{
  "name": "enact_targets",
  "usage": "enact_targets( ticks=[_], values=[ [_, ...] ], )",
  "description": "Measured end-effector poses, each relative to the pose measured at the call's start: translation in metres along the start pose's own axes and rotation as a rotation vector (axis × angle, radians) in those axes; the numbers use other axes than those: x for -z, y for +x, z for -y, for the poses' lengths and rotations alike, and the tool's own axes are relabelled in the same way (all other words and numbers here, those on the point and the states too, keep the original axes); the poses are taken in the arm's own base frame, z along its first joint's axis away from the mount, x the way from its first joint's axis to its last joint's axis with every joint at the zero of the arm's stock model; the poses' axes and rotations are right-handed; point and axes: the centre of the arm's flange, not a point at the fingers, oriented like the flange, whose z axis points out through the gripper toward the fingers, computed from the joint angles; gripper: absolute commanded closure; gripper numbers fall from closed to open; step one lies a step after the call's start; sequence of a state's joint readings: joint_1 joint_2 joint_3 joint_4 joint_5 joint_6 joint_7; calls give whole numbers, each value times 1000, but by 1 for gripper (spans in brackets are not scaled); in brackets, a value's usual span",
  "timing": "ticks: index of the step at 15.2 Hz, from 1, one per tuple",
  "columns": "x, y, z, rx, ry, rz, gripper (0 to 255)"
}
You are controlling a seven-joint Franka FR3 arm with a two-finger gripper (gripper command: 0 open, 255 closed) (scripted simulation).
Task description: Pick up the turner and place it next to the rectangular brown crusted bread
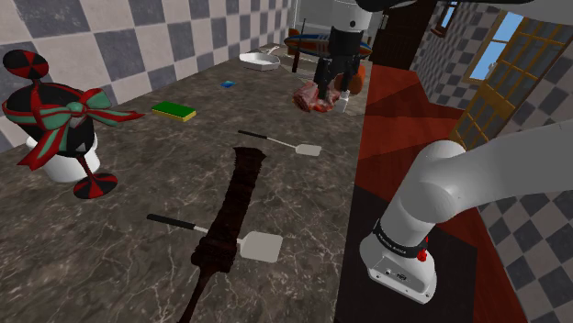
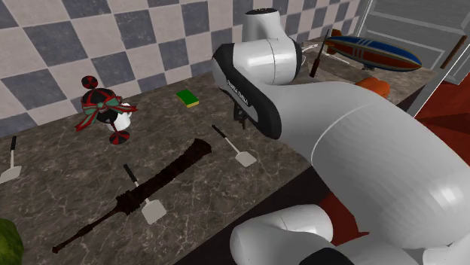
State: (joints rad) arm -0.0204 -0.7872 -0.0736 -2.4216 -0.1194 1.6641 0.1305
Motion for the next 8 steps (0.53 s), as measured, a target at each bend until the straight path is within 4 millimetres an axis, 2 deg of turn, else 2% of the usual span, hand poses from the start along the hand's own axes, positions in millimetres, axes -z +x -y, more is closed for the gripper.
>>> enact_targets(
  ticks=[2, 3, 6, 8],
  values=[
    [-4, 3, 1, 15, 3, -1, 0],
    [-13, 7, 4, 39, 7, -2, 0],
    [-40, 32, 11, 130, 23, -9, 0],
    [-54, 47, 24, 195, 34, -15, 0]
  ],
)
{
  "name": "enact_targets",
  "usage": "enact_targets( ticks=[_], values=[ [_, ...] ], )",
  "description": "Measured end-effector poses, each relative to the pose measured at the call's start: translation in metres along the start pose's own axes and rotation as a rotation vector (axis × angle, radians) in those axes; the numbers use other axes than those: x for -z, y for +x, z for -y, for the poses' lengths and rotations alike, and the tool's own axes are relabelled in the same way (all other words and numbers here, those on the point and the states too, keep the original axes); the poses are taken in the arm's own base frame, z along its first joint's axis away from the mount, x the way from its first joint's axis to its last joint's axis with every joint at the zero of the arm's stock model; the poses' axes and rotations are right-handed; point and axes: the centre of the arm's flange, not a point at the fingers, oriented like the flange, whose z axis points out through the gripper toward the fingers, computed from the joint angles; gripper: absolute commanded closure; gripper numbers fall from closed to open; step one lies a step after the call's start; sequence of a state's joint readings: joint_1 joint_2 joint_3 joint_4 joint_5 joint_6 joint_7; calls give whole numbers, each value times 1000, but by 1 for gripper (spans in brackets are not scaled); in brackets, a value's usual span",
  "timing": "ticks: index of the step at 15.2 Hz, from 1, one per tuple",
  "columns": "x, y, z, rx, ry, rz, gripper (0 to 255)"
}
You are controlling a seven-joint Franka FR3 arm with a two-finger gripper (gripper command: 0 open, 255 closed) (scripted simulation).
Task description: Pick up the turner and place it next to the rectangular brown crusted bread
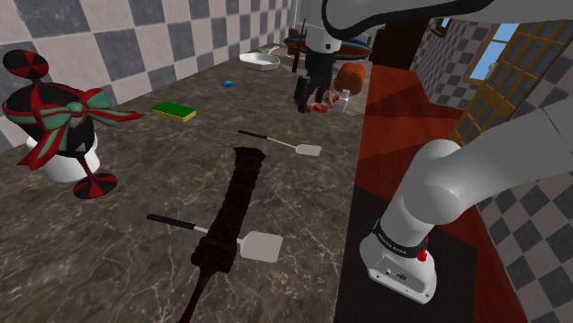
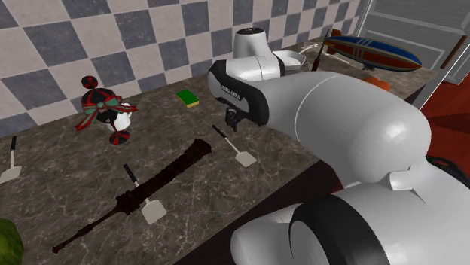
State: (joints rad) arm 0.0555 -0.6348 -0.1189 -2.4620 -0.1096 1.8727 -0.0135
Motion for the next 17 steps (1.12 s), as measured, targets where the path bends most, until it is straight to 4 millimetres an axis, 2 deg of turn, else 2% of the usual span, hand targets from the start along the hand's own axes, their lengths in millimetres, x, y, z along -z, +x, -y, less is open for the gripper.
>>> enact_targets(
  ticks=[2, 9, 17],
  values=[
    [-23, 16, 7, 64, 11, -5, 0],
    [-84, 62, 36, 285, 50, -26, 0],
    [-126, 69, 41, 308, 53, -29, 0]
  ],
)
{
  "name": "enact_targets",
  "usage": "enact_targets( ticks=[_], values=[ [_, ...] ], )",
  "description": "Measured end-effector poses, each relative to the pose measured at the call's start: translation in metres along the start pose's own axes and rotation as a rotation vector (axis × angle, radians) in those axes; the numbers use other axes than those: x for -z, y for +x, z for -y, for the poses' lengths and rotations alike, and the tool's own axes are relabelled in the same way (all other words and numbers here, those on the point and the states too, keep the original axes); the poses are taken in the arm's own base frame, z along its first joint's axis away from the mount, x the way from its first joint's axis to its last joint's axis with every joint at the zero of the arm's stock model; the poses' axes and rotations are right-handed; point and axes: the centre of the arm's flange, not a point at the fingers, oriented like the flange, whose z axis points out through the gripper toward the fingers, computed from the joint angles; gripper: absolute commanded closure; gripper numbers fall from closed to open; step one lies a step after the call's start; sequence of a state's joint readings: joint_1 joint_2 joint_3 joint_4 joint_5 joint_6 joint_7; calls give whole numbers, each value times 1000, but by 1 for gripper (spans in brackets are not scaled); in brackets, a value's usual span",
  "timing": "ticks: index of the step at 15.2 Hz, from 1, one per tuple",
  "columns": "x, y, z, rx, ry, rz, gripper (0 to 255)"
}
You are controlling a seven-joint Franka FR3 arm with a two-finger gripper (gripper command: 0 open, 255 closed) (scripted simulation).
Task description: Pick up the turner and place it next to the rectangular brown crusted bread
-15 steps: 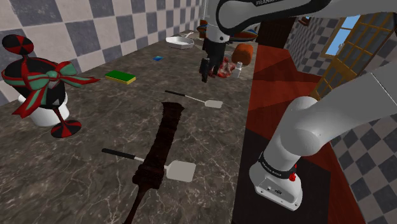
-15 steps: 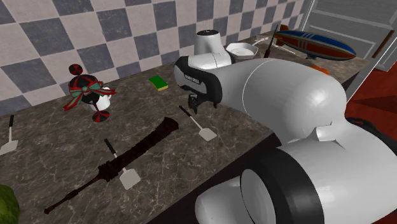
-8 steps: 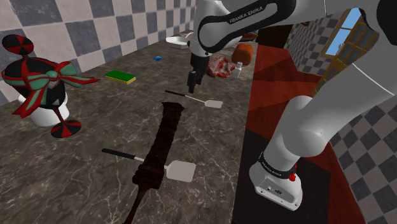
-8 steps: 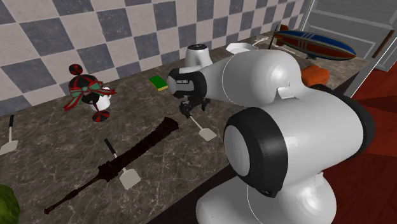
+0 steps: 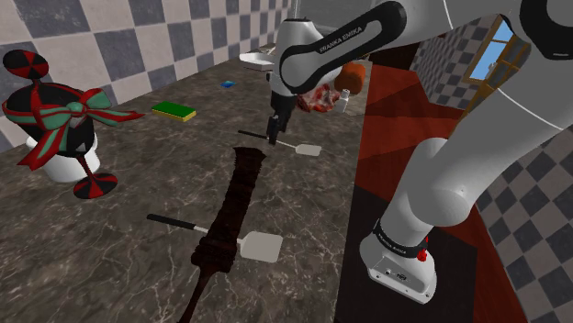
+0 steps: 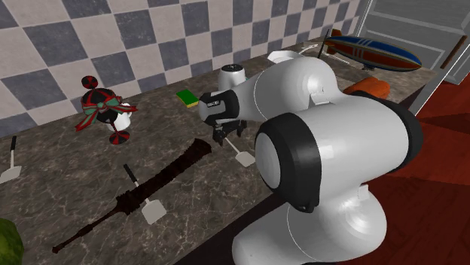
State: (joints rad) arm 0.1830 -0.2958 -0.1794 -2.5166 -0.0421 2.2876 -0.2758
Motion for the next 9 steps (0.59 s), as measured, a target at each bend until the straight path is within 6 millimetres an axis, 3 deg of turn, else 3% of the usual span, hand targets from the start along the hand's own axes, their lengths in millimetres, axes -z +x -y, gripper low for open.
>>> enact_targets(
  ticks=[6, 7, 9],
  values=[
    [-4, 0, 0, 0, 0, -1, 0],
    [-4, 0, 0, 0, 0, -1, 255],
    [-4, 0, 0, 0, 0, -1, 255]
  ],
)
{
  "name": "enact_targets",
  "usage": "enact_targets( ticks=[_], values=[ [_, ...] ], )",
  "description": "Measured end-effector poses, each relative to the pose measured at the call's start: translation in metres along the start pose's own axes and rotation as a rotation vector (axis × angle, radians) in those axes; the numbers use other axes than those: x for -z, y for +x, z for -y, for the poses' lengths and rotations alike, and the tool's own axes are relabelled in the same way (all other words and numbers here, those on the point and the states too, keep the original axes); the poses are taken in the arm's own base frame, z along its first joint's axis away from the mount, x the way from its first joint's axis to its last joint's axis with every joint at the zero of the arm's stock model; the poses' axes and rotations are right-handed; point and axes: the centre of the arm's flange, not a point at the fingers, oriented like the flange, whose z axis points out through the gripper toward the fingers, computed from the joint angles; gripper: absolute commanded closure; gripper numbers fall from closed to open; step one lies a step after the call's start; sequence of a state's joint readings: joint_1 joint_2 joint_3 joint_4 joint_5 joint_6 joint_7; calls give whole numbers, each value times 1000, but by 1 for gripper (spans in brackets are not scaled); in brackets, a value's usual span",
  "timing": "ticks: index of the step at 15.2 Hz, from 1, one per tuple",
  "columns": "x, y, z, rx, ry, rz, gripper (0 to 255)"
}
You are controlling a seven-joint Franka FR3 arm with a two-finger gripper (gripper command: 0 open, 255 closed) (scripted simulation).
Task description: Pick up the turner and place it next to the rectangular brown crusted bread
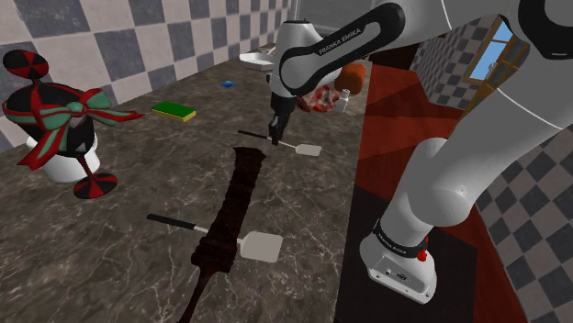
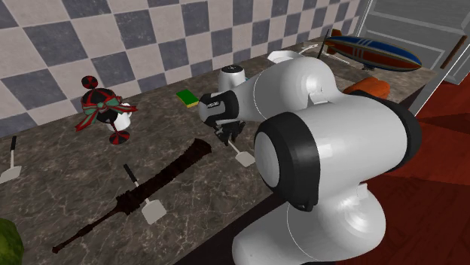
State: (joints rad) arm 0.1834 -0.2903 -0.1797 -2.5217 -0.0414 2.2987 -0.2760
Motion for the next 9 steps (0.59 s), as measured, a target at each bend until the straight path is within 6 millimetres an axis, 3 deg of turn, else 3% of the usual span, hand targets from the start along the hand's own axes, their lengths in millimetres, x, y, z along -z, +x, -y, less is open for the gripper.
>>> enact_targets(
  ticks=[9],
  values=[
    [2, 0, 0, 0, 0, 0, 255]
  ],
)
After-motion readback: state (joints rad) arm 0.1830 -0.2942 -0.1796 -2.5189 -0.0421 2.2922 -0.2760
